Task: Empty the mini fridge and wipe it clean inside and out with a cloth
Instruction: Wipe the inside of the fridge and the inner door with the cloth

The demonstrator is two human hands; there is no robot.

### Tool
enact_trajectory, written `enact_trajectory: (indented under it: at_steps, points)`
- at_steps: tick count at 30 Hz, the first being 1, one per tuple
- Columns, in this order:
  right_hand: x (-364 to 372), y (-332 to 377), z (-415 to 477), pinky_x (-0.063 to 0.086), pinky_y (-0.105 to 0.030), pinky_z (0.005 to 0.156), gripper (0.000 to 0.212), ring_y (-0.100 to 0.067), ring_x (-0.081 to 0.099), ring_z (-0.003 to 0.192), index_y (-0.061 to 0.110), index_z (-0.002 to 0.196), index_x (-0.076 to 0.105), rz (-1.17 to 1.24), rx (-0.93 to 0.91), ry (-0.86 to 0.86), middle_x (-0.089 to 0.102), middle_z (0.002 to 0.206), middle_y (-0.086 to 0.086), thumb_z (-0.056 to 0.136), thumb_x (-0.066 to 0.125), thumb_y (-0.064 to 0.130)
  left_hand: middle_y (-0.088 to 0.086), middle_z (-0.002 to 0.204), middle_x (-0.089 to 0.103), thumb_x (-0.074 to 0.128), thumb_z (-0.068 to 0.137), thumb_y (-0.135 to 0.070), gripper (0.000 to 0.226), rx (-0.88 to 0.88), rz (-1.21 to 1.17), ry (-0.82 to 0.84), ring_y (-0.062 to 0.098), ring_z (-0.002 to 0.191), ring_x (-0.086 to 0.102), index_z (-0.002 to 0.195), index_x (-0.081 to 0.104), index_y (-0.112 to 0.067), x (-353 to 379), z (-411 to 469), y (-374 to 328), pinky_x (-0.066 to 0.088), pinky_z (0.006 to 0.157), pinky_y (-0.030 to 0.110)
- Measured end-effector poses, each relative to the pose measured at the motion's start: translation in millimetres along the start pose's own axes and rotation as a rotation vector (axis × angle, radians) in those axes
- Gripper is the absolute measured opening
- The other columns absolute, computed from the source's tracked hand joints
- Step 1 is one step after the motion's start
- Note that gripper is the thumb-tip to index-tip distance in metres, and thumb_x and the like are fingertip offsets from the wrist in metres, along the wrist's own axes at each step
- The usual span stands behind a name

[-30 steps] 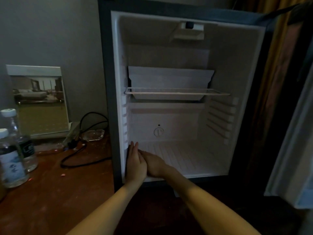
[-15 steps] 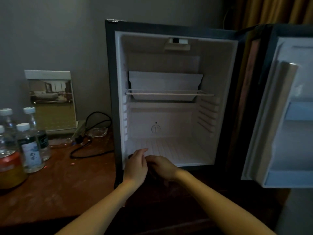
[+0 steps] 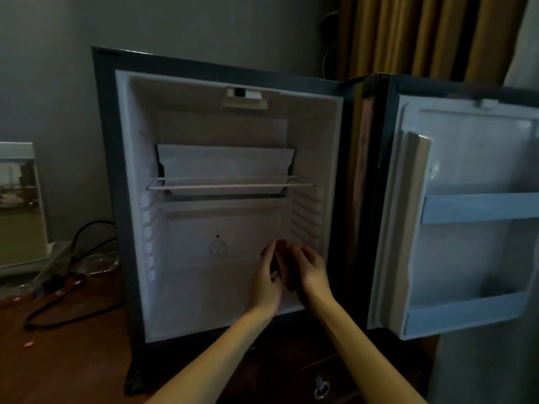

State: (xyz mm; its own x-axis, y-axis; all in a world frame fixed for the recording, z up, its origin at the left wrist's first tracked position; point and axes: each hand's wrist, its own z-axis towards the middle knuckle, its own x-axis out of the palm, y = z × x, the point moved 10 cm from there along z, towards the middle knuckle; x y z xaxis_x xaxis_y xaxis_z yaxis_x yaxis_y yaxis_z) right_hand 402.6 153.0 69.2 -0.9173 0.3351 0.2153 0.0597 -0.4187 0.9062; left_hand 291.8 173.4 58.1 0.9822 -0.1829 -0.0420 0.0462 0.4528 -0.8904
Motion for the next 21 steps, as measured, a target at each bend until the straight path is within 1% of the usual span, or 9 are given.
enact_trajectory:
  at_steps: [3, 5, 7, 10, 12, 13, 16, 19, 21]
  points:
    - [-31, 12, -9, 0.044, -0.006, 0.082, 0.023, -0.009, 0.062, 0.101, 0.016, 0.112, 0.064, -0.25, -0.214, -0.188, 0.066, 0.108, 0.003, 0.102, 0.043, 0.016, 0.001, 0.128, 0.06, 0.049, 0.092, 0.01, 0.046, -0.03, -0.032, -0.14, 0.019, 0.12, 0.056, 0.124, 0.056, -0.023, 2, 21, 17, 0.046, 0.095, 0.015]
    - [-48, 18, -25, 0.034, -0.003, 0.096, 0.03, -0.004, 0.05, 0.119, 0.018, 0.13, 0.053, -0.384, -0.393, -0.34, 0.054, 0.13, 0.006, 0.102, 0.042, 0.016, 0.0, 0.126, 0.061, 0.049, 0.093, 0.007, 0.044, -0.039, -0.033, -0.143, 0.017, 0.118, 0.057, 0.128, 0.057, -0.018, 9, 31, 16, 0.045, 0.092, 0.011]
    - [-48, 5, -31, 0.024, -0.013, 0.111, 0.045, -0.002, 0.032, 0.136, 0.026, 0.143, 0.034, -0.493, -0.47, -0.367, 0.03, 0.149, 0.013, 0.102, 0.041, 0.01, -0.003, 0.134, 0.052, 0.046, 0.094, 0.006, 0.053, -0.058, -0.066, -0.103, 0.013, 0.123, 0.05, 0.141, 0.044, -0.016, 22, 44, 10, 0.04, 0.094, 0.009]
    - [-50, -23, -22, 0.013, -0.036, 0.121, 0.056, -0.004, 0.01, 0.147, 0.033, 0.15, 0.007, -0.602, -0.483, -0.376, 0.004, 0.159, 0.019, 0.103, 0.033, 0.018, -0.003, 0.149, 0.034, 0.047, 0.098, -0.006, 0.074, -0.089, -0.215, 0.021, 0.015, 0.134, 0.039, 0.153, 0.003, -0.028, 56, 56, -3, 0.031, 0.113, 0.03]
    - [-54, -37, -11, 0.014, -0.042, 0.121, 0.057, -0.004, 0.009, 0.147, 0.031, 0.152, 0.004, -0.633, -0.433, -0.403, 0.005, 0.16, 0.013, 0.101, 0.03, 0.024, -0.004, 0.156, 0.02, 0.047, 0.1, -0.014, 0.08, -0.119, -0.276, 0.057, 0.014, 0.14, 0.029, 0.149, -0.014, -0.034, 78, 63, -1, 0.024, 0.117, 0.033]
    - [-55, -42, -6, 0.016, -0.039, 0.121, 0.057, -0.004, 0.012, 0.146, 0.029, 0.153, 0.008, -0.613, -0.417, -0.408, 0.01, 0.16, 0.011, 0.102, 0.032, 0.022, -0.007, 0.155, 0.016, 0.045, 0.101, -0.017, 0.077, -0.138, -0.262, 0.058, 0.013, 0.14, 0.028, 0.148, -0.013, -0.034, 85, 66, 4, 0.022, 0.116, 0.03]
    - [-51, -47, 2, 0.008, -0.024, 0.119, 0.063, -0.005, 0.011, 0.146, 0.025, 0.155, 0.009, -0.635, -0.437, -0.46, 0.011, 0.16, 0.005, 0.101, 0.041, 0.022, -0.003, 0.148, 0.032, 0.036, 0.104, -0.019, 0.058, -0.173, -0.133, 0.065, 0.014, 0.131, 0.04, 0.152, 0.003, -0.028, 91, 78, 17, 0.03, 0.108, 0.021]
    - [-57, -56, 9, -0.001, -0.017, 0.118, 0.064, -0.005, 0.003, 0.147, 0.02, 0.154, 0.005, -0.745, -0.472, -0.599, 0.008, 0.16, -0.002, 0.099, 0.037, 0.022, 0.001, 0.148, 0.034, 0.029, 0.105, -0.009, 0.05, -0.137, 0.014, 0.055, -0.002, 0.116, 0.054, 0.152, 0.013, -0.013, 79, 99, 12, 0.038, 0.09, 0.007]
    - [-57, -59, 11, -0.001, -0.016, 0.117, 0.059, -0.005, 0.005, 0.145, 0.012, 0.153, 0.011, -0.742, -0.455, -0.638, 0.013, 0.158, -0.004, 0.099, 0.03, 0.024, 0.008, 0.156, 0.025, 0.027, 0.104, -0.007, 0.049, -0.106, 0.09, 0.027, 0.012, 0.139, 0.034, 0.152, 0.015, -0.008, 69, 118, 7, 0.02, 0.103, 0.01]
